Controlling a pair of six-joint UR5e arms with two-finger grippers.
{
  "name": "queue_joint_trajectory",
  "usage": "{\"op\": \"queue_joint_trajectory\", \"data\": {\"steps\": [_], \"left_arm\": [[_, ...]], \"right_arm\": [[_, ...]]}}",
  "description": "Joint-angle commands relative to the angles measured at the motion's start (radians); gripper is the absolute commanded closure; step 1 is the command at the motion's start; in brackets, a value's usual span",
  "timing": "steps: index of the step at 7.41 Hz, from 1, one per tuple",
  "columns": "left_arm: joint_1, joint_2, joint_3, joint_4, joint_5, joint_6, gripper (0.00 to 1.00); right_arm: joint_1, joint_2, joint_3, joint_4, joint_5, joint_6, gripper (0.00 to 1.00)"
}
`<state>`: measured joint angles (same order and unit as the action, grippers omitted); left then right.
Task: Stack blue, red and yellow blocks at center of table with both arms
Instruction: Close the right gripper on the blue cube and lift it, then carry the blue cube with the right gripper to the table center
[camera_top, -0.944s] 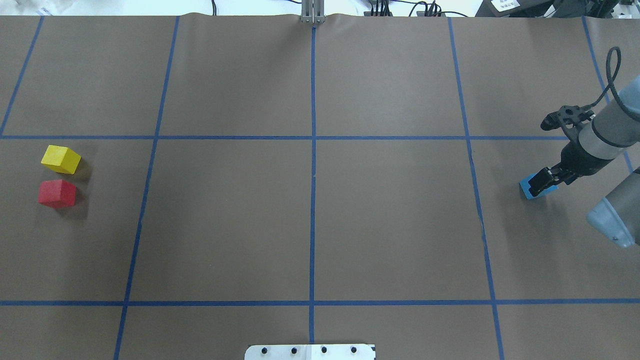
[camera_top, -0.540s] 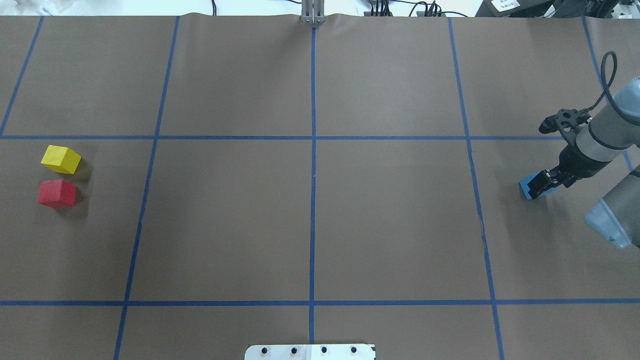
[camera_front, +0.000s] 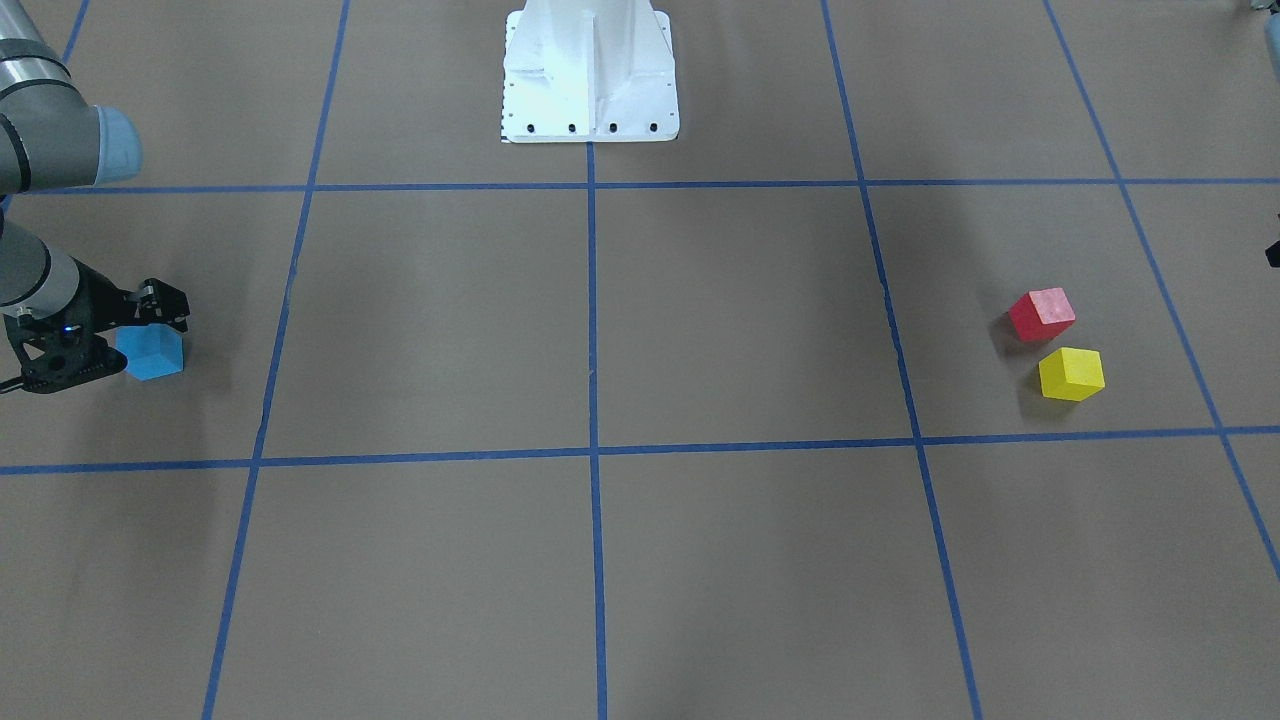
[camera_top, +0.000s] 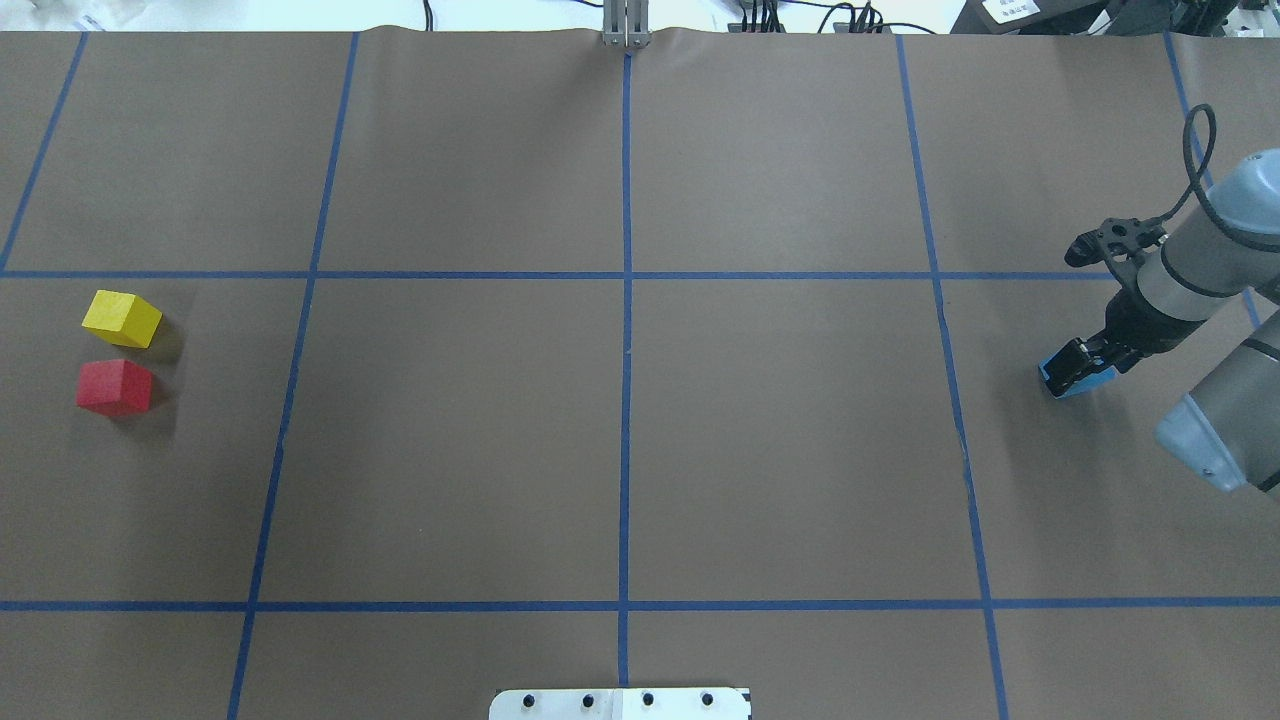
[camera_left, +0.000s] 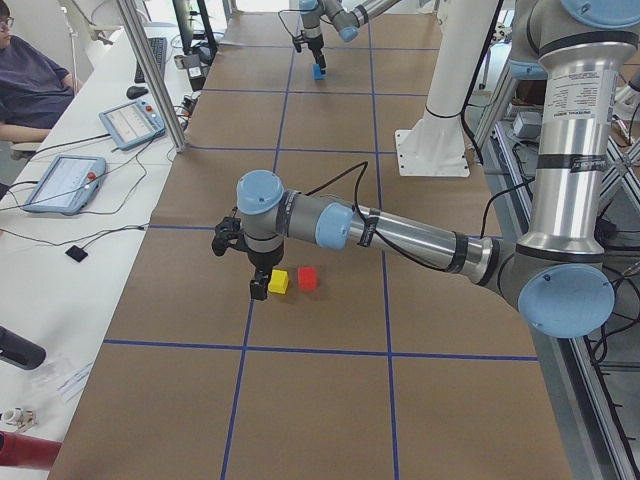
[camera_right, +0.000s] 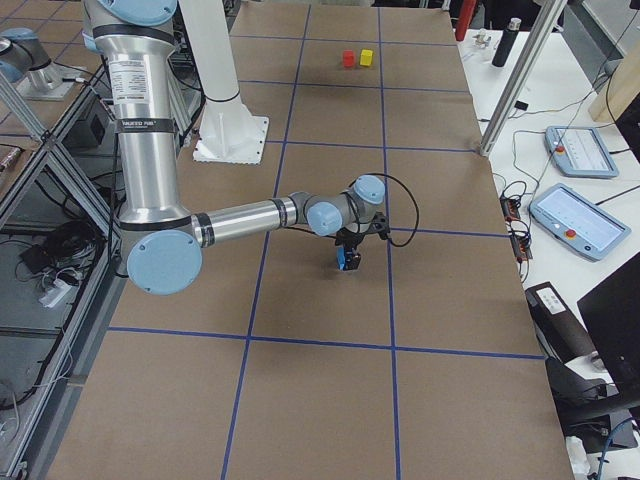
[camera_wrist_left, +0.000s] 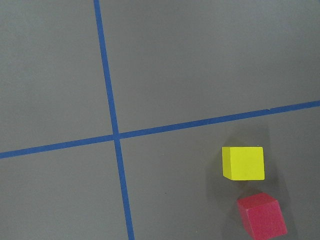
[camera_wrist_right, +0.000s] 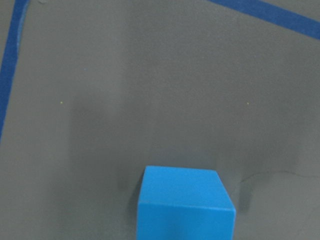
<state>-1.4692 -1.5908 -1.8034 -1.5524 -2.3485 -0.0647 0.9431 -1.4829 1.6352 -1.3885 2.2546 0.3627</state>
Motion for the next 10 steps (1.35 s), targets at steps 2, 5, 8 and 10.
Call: {"op": "queue_joint_trajectory", "data": {"steps": [2, 5, 8, 10], "left_arm": [[0.001, 0.000, 0.001, 0.000, 0.000, 0.000, 0.00], [0.001, -0.002, -0.002, 0.000, 0.000, -0.001, 0.00], [0.007, -0.049, -0.004, 0.005, 0.005, -0.003, 0.00], [0.012, -0.051, -0.004, 0.000, 0.000, -0.003, 0.00]], "right_arm": [[-0.003, 0.023, -0.029, 0.000, -0.001, 0.001, 0.35], [0.025, 0.027, -0.022, 0.049, 0.041, -0.002, 1.00], [0.126, 0.244, 0.021, -0.208, 0.172, 0.004, 1.00], [0.061, 0.480, 0.005, -0.428, 0.123, 0.054, 1.00]]}}
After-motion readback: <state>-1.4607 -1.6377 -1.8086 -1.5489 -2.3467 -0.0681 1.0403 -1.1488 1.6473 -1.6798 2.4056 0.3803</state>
